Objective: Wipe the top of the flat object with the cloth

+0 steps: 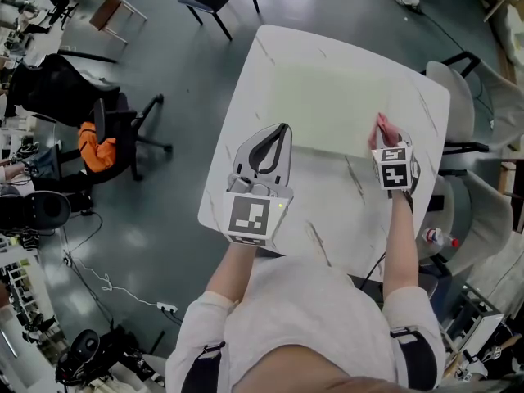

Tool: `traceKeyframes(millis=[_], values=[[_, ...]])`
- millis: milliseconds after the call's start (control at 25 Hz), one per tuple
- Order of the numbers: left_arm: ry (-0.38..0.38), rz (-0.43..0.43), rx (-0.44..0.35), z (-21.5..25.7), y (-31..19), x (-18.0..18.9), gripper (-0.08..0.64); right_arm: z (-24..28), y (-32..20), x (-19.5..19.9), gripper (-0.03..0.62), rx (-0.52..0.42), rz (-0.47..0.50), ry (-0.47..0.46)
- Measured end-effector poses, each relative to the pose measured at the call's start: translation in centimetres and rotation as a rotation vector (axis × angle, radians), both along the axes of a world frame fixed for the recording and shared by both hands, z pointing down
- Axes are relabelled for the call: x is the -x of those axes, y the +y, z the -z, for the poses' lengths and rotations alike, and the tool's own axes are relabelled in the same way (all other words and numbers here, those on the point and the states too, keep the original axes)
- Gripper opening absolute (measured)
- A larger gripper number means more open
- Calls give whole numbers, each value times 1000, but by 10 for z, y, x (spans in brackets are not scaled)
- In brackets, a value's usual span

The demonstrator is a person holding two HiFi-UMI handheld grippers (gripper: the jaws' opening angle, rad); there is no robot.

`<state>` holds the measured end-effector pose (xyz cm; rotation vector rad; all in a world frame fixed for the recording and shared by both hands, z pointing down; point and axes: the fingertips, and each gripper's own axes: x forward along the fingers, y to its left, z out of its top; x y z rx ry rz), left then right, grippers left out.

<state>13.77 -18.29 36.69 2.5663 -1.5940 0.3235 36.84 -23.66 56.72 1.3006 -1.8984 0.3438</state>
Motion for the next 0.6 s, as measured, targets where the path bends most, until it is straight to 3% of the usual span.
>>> traceKeyframes(millis=[360, 600], values=[[25, -8, -26, 5, 8, 5, 15, 0, 49, 7, 30, 9, 13, 37], [21, -36, -19, 4, 14, 13, 15, -2, 59, 10, 30, 23, -48, 43]])
